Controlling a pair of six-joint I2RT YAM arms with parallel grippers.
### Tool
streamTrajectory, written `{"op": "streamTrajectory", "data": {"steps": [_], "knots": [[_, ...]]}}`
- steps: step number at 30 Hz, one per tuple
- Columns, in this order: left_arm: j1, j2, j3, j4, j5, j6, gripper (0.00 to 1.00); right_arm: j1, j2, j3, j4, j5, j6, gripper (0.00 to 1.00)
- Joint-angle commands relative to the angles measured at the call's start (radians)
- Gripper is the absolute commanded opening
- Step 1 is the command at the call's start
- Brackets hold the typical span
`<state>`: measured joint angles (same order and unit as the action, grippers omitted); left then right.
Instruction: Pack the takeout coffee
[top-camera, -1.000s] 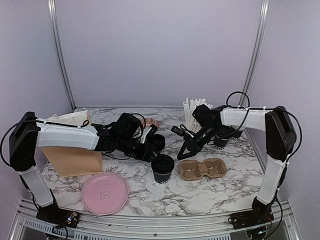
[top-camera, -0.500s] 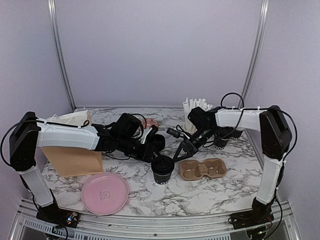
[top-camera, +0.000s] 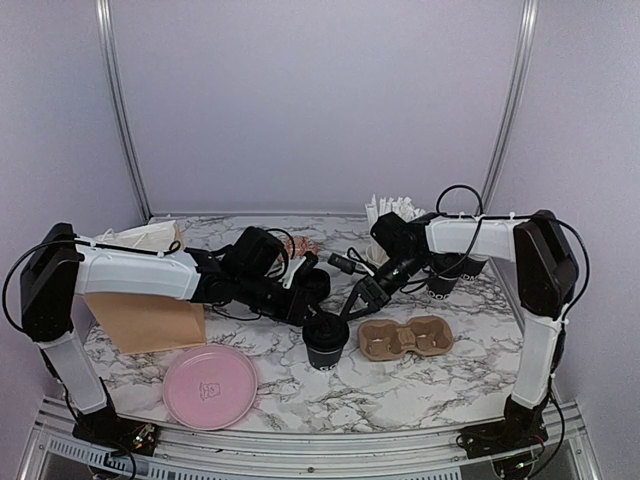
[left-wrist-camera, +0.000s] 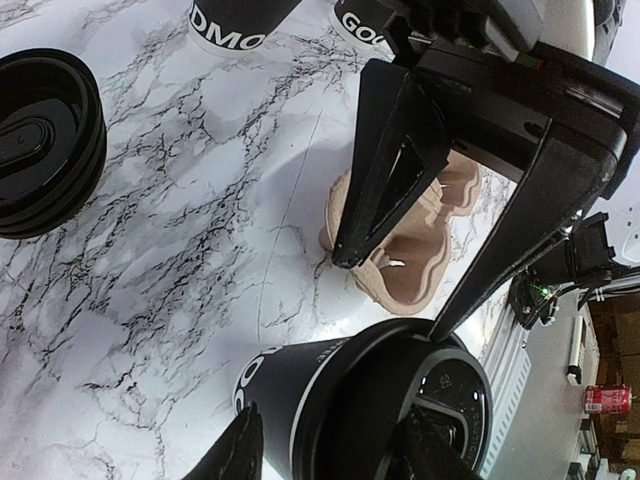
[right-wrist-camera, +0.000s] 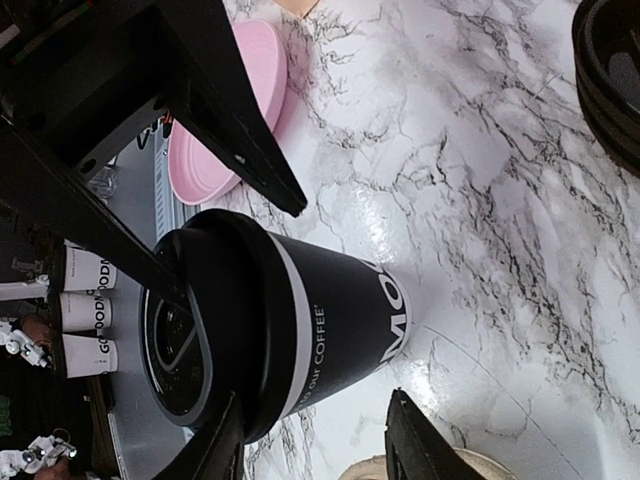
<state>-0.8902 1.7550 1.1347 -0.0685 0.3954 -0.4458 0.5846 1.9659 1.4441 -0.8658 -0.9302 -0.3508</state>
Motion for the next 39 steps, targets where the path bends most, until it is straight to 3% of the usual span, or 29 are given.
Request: {"op": "streamTrajectory", "data": {"steps": [1, 8, 14, 19, 28, 31, 35, 39], "knots": [[-0.009, 0.081, -0.041, -0.191, -0.062, 0.017, 0.46, 0.017, 0.07, -0.07, -0.007, 0.163, 0.051, 0.45], [-0.01, 0.074, -0.04, -0.207, -0.092, 0.008, 0.46, 0.029, 0.063, -0.088, 0.013, 0.306, 0.053, 0.44], [-0.01, -0.003, -0.008, -0.217, -0.108, 0.003, 0.56, 0.026, -0.046, -0.039, -0.027, 0.135, -0.027, 0.46], [-0.01, -0.1, 0.026, -0.214, -0.164, -0.007, 0.67, 0.022, -0.154, -0.032, -0.035, 0.097, -0.054, 0.56], [-0.01, -0.21, -0.007, -0.21, -0.211, -0.063, 0.69, 0.022, -0.204, -0.09, -0.022, 0.118, -0.078, 0.6], [-0.011, -0.207, -0.032, -0.213, -0.225, -0.11, 0.6, 0.03, -0.193, -0.097, -0.012, 0.13, -0.072, 0.6], [-0.008, -0.189, -0.058, -0.216, -0.228, -0.172, 0.41, 0.058, -0.165, -0.091, -0.017, 0.124, -0.072, 0.59], [-0.008, -0.167, -0.06, -0.211, -0.229, -0.185, 0.33, 0.092, -0.133, -0.078, -0.027, 0.122, -0.08, 0.59]]}}
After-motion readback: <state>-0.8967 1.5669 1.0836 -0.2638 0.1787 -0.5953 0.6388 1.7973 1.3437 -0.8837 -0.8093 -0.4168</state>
